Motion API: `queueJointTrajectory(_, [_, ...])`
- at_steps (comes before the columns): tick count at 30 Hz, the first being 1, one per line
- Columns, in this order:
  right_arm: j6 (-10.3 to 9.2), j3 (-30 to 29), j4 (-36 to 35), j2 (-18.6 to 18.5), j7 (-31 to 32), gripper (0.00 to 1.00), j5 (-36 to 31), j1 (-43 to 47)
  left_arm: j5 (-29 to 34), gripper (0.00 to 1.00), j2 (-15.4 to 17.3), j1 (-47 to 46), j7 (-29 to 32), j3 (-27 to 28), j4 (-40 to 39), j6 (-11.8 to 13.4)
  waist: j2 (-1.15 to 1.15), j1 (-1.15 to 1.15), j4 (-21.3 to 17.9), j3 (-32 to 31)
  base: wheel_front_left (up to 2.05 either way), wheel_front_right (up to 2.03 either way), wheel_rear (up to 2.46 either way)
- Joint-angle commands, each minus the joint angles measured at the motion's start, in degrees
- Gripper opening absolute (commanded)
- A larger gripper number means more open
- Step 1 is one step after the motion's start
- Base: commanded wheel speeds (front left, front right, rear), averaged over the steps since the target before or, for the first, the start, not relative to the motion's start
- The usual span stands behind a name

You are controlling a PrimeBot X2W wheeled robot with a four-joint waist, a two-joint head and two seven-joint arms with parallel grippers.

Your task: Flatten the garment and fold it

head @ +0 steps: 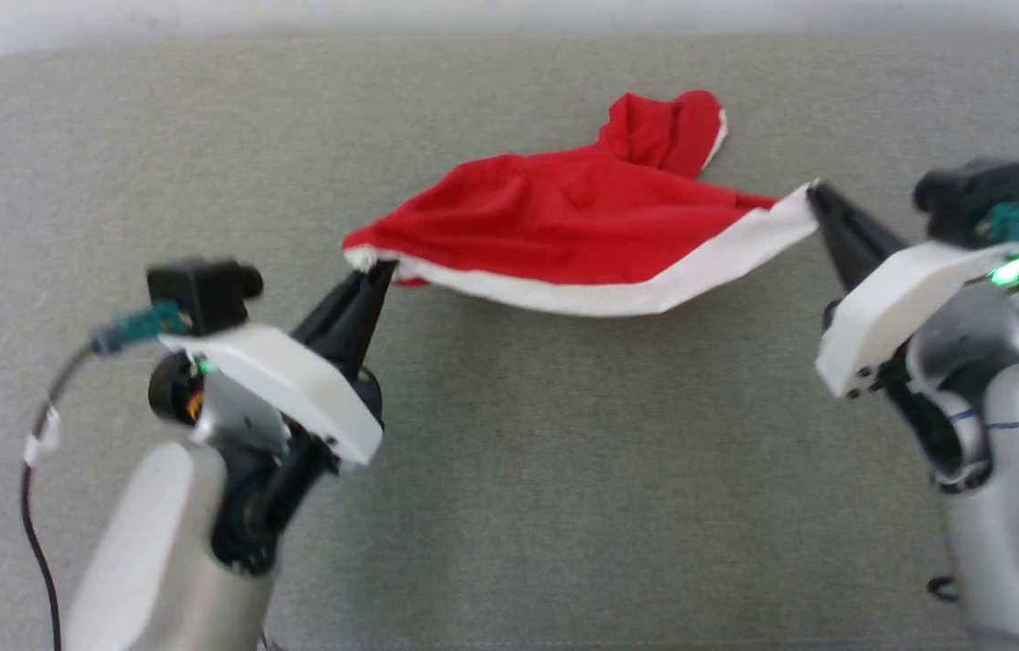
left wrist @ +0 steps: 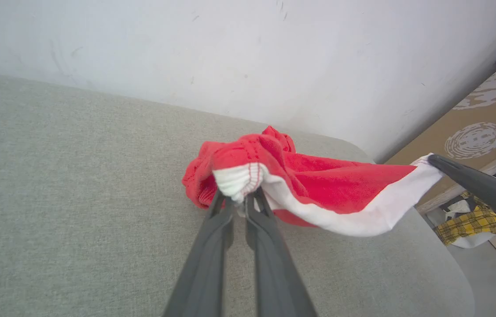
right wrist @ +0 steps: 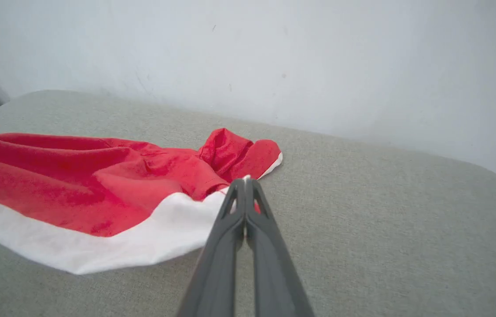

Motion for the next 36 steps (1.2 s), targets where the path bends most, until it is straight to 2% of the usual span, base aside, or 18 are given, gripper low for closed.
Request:
queueJointTrajectory(1, [-0.05,-0.3,-2.5,-0.7,1.5,0.00,0.3,-0.7,-2.0,0.00,0.8,-2.2,2.7,0.6,-2.4,-0.5,0.00,0.02,-1.3,0.4,0.00,0.00,0.00])
queueJointTrajectory(5, [-0.05,-0.7,-6.2,-2.6,4.8,0.00,0.8,-6.3,-4.8,0.00,2.5,-9.6,10.3,1.6,-6.1,0.4,0.00,0.02,-2.1,3.6,0.00,0.00,0.00])
queueJointTrajectory(8, [-0.05,0.1,-6.2,-4.3,6.5,0.00,0.7,-13.2,-5.8,0.00,3.0,-17.1,15.2,2.2,-5.9,2.3,0.00,0.02,-2.7,7.1,0.00,0.00,0.00])
queueJointTrajectory(13, [-0.05,3.1,-1.5,-7.8,8.1,0.00,1.0,-27.4,-5.5,0.00,4.0,-31.6,21.1,2.9,-1.1,4.7,0.00,0.02,-3.5,13.5,0.00,0.00,0.00])
queueJointTrajectory(16, [-0.05,5.2,2.9,-10.0,7.5,0.00,0.0,-35.9,-4.2,0.00,3.8,-40.1,21.7,3.5,3.0,6.6,0.00,0.02,-4.2,17.1,0.00,0.00,0.00])
queueJointTrajectory(21, [-0.05,5.2,10.3,-9.2,2.6,0.00,-3.8,-49.2,-1.3,0.00,3.8,-52.0,18.7,5.7,8.8,10.1,0.00,0.02,-6.0,21.8,0.00,0.00,0.00])
queueJointTrajectory(26, [-0.05,2.6,15.7,-6.3,-3.8,0.00,-8.1,-59.2,0.0,0.00,3.4,-60.8,13.2,7.8,12.4,11.1,0.00,0.02,-7.3,24.1,0.00,0.00,0.00])
queueJointTrajectory(33, [-0.05,-0.8,20.0,-4.5,-12.3,0.00,-11.7,-66.0,0.2,0.00,1.7,-67.6,1.6,10.2,14.1,8.8,0.00,0.02,-7.9,24.1,0.00,0.00,0.00])
queueJointTrajectory(36, [-0.05,-1.6,21.1,-4.1,-14.0,0.00,-11.1,-64.9,-0.3,0.00,1.4,-66.4,-0.2,10.0,15.4,7.0,0.00,0.02,-7.6,23.5,0.00,0.00,0.00])
